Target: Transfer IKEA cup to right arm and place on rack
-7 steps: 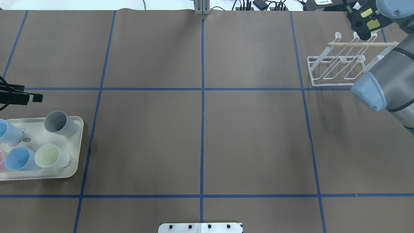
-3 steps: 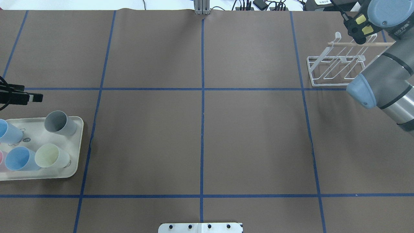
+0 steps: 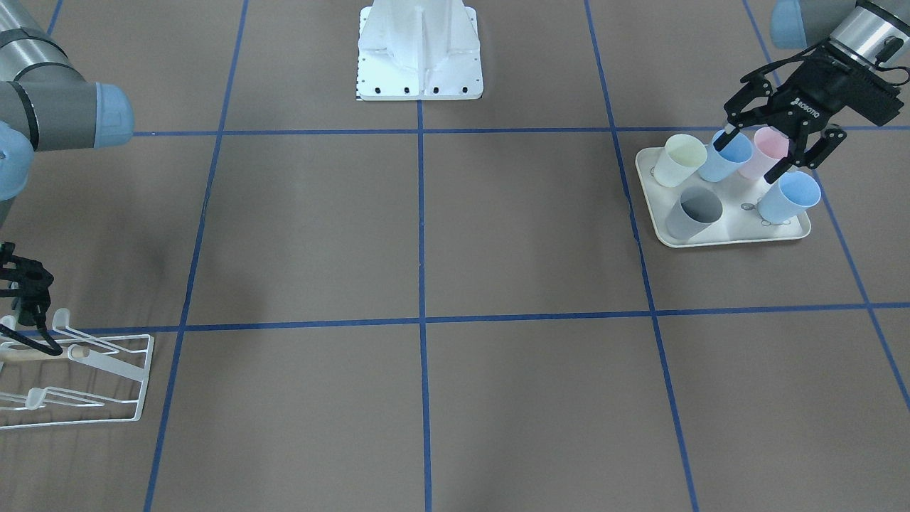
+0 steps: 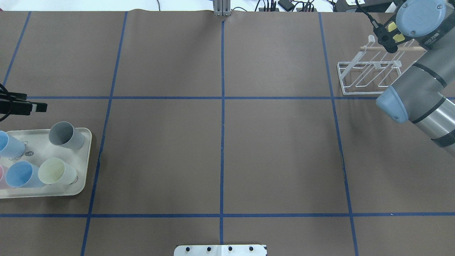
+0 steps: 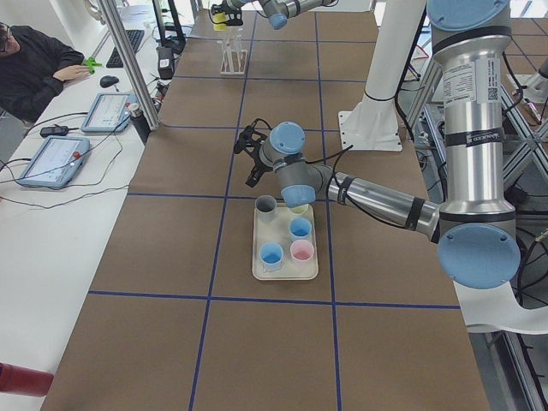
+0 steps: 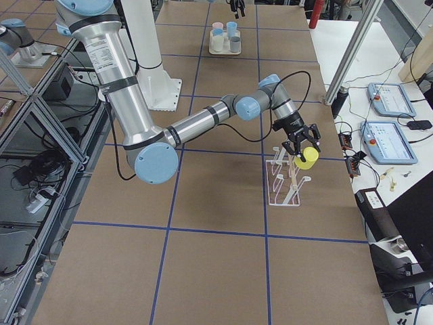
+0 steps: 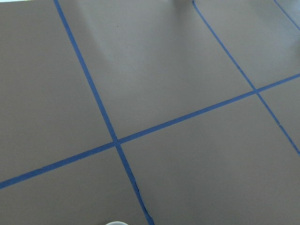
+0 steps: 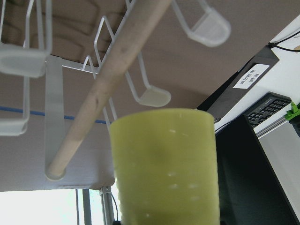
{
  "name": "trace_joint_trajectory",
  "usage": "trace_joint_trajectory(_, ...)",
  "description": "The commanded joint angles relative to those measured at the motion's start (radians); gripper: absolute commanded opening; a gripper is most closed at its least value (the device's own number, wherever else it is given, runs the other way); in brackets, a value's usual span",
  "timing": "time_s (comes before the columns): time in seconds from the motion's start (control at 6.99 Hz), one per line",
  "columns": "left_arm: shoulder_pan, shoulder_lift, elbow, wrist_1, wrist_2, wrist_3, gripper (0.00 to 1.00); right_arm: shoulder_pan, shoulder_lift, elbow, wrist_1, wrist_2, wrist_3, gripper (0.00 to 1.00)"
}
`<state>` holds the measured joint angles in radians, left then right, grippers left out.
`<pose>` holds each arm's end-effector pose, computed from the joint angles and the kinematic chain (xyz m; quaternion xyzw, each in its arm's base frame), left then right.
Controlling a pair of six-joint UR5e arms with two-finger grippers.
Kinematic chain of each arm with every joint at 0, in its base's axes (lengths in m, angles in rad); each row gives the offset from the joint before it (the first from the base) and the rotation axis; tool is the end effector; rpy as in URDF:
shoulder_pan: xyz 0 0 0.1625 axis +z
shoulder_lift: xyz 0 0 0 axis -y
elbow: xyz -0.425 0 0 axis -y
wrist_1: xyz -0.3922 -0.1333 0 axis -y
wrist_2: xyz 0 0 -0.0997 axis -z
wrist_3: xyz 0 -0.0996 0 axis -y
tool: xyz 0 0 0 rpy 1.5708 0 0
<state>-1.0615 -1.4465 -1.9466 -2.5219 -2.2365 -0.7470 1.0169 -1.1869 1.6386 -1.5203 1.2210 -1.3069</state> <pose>0.1500 -0.4158 0.4218 0.2743 0.5322 0.0911 0.7958 -0.1966 -0.6362 0.4194 0.1656 0.2467 -0.7390 0.6046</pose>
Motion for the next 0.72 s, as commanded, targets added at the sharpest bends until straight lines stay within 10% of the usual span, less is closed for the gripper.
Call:
trace_joint_trajectory(0.0, 0.0, 0.0, 0.002, 0.0, 0.0, 0.0, 1.0, -0.015, 0.0, -0.023, 0.002, -0.014, 0.012, 0.0)
trace_joint_trajectory(0.57, 0.0, 0.0, 0.002, 0.0, 0.0, 0.0, 1.0, -0.041, 0.001, -0.054, 0.002, -0.038, 0.041, 0.0)
